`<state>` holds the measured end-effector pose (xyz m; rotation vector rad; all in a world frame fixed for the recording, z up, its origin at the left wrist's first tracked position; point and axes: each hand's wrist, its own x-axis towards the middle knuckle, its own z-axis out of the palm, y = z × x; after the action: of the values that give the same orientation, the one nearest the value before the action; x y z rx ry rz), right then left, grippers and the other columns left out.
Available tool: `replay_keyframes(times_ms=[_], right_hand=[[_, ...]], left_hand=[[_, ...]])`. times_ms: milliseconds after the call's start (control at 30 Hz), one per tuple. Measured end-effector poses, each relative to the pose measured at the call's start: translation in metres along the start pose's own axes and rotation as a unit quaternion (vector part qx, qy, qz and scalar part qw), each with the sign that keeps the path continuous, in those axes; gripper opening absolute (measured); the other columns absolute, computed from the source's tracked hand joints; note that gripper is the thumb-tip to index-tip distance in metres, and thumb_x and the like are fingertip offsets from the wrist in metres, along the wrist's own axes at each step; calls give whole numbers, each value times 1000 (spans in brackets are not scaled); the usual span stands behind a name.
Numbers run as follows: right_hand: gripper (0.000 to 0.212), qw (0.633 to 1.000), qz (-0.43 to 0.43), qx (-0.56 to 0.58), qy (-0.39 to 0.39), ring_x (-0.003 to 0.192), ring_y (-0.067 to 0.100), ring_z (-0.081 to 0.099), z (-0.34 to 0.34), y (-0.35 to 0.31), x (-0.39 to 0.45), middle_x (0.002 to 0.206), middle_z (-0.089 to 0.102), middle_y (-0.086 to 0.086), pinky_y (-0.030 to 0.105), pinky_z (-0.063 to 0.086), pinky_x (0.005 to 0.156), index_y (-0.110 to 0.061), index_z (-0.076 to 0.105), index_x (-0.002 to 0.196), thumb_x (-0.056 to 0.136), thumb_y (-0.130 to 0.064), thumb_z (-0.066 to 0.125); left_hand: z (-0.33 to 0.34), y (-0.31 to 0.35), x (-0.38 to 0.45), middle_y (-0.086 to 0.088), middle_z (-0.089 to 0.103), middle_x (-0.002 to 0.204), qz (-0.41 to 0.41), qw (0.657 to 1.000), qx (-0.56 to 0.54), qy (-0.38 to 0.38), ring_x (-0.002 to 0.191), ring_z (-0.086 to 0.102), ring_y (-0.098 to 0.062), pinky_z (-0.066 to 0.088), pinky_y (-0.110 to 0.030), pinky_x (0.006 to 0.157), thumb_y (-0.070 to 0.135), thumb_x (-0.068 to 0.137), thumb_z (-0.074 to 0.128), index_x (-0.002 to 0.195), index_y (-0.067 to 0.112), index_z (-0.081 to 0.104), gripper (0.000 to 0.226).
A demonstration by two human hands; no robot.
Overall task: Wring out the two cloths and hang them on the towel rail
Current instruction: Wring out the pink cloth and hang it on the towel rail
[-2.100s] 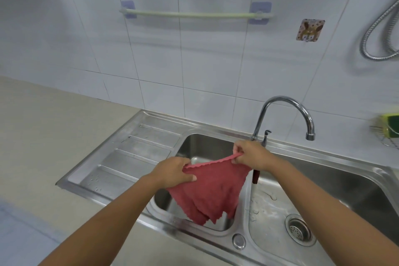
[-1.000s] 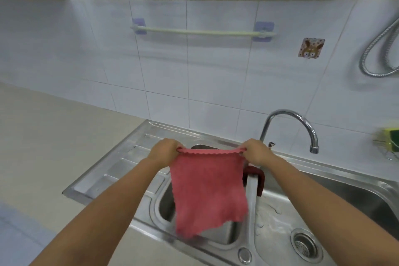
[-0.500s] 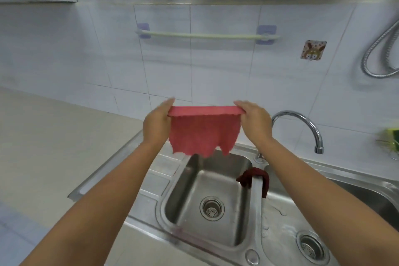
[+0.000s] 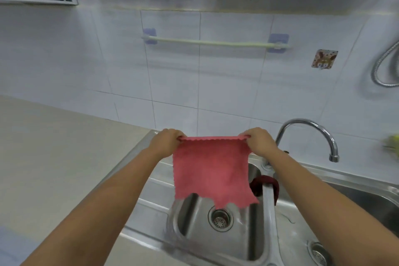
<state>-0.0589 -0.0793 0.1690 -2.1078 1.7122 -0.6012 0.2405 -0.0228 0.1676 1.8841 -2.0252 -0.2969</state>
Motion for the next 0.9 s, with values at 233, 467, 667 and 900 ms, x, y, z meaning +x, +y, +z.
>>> replay_keyframes(times_ms=[233, 467, 667, 900], right_hand=[[29, 994, 68, -41, 73, 92, 31, 62, 30, -21, 5, 104, 68, 10, 35, 50, 75, -20, 58, 99, 82, -2, 42], [31, 984, 90, -106, 114, 105, 31, 59, 38, -51, 21, 109, 65, 9, 37, 53, 83, -18, 71, 100, 82, -3, 51], [8, 982, 186, -5, -22, 76, 23, 68, 24, -54, 32, 72, 73, 7, 25, 52, 63, -2, 69, 80, 82, -9, 71], [13, 878, 281, 378, -82, 63, 22, 62, 1, -58, 38, 74, 61, 18, 24, 56, 44, 4, 59, 74, 85, 12, 62]], left_hand=[[2, -23, 11, 3, 72, 104, -20, 999, 1, 46, 96, 64, -21, 53, -35, 80, 8, 84, 46, 102, 28, 70, 36], [-10, -42, 30, -2, 67, 100, -54, 994, 24, 88, 94, 64, -23, 48, -29, 74, 10, 84, 54, 96, 24, 75, 28], [-19, -41, 41, -4, 68, 89, -161, 986, 30, 41, 85, 64, -24, 47, -28, 70, 39, 76, 71, 84, 14, 67, 26], [-43, -47, 40, -1, 63, 56, -247, 838, -445, -197, 43, 57, -6, 44, -14, 40, 18, 83, 75, 75, 11, 60, 17]])
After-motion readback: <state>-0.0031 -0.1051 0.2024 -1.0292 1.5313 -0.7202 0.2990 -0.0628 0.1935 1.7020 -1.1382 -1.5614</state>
